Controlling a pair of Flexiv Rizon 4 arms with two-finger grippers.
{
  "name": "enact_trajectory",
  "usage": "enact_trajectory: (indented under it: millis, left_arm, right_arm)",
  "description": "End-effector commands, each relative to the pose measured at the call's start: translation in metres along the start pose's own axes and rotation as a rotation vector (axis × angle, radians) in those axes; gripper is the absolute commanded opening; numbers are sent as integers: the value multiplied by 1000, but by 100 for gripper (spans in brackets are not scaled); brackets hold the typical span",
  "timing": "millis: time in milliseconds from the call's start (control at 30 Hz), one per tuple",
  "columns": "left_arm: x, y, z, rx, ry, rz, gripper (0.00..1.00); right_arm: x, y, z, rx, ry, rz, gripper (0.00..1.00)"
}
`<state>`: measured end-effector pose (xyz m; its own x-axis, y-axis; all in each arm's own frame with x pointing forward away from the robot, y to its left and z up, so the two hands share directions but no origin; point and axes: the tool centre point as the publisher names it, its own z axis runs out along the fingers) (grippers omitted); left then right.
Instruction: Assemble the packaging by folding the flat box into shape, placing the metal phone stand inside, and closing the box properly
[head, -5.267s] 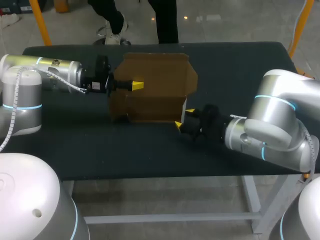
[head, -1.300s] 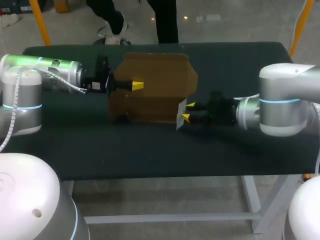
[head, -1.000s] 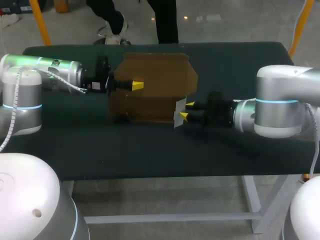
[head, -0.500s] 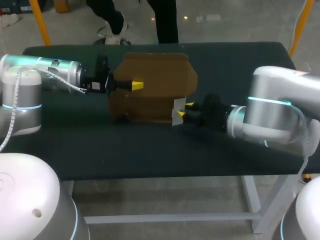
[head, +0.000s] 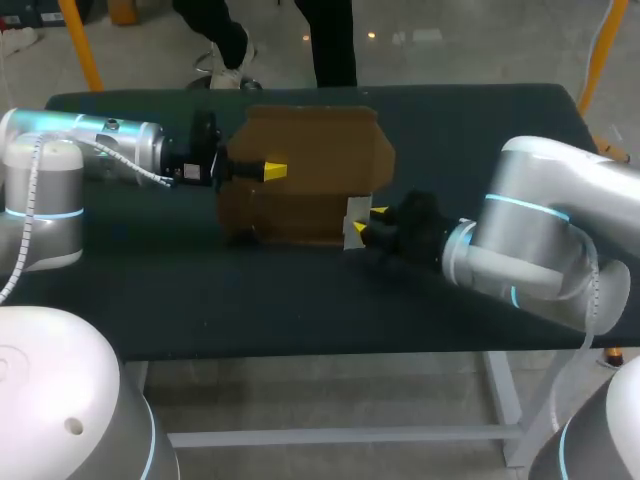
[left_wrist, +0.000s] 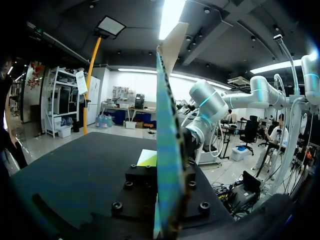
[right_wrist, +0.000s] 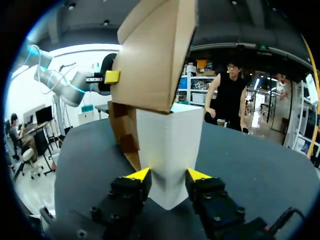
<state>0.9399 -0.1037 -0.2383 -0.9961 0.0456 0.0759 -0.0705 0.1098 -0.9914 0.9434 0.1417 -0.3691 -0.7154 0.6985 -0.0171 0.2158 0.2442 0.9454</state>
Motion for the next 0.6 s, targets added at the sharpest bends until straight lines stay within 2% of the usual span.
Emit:
enact_trajectory:
  millis: [33,600]
  left_arm:
    - [-1,2,1,0,5,-1,0]
    - [-1,2,1,0,5,-1,0]
  right_arm:
    - [5,0,3,-8,-243,13,48]
    - [-3,2,11,17,-335,65,47]
